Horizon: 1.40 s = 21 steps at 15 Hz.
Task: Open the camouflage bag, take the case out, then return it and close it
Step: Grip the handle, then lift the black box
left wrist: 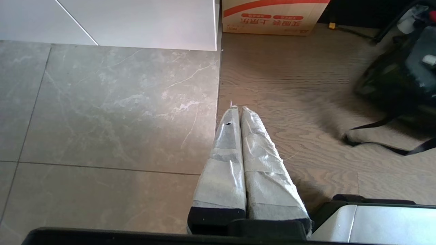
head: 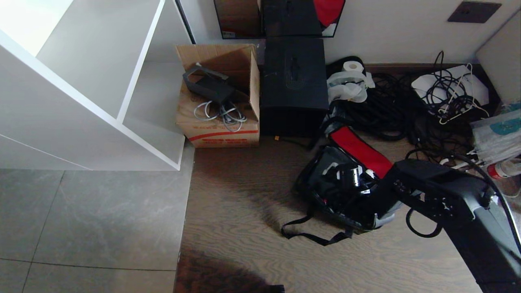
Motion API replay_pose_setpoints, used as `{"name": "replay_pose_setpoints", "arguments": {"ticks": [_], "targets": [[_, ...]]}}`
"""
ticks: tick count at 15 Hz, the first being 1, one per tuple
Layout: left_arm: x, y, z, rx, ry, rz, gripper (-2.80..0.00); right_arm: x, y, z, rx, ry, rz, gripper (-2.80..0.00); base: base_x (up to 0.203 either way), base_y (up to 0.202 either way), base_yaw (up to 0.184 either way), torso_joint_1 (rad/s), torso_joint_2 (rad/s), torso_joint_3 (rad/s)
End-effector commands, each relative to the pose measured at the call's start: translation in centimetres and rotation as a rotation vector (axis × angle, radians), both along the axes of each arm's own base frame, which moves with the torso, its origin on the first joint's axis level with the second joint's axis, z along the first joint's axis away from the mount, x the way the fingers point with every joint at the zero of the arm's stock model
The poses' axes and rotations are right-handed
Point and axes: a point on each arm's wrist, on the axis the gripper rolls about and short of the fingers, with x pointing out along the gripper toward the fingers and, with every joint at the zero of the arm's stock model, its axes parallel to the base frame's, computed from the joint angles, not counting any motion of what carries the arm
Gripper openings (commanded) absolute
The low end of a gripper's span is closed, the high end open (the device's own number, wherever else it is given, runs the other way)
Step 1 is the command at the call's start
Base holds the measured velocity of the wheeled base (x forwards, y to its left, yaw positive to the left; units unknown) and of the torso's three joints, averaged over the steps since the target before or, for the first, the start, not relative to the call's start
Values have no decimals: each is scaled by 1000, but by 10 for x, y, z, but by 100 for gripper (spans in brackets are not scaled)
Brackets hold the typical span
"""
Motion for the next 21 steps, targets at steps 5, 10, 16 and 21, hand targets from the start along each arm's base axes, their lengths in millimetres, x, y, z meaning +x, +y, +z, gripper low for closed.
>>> {"name": "replay_pose_setpoints", "arguments": {"ticks": [5,10,16,21], "targets": [[0,0,0,0,-1,0,-280,22,-15,-5,-1,0,-41,-280,0,0,0,0,0,0],[0,0,0,0,-1,0,-280,25,-14,-22,-3,8,-42,-280,0,0,0,0,0,0],[0,0,0,0,-1,0,-280,19,-8,-6,28,-41,-41,-280,0,0,0,0,0,0],[0,0,0,0,-1,0,-280,10,18,83,47,-192,-13,-280,0,0,0,0,0,0]]}}
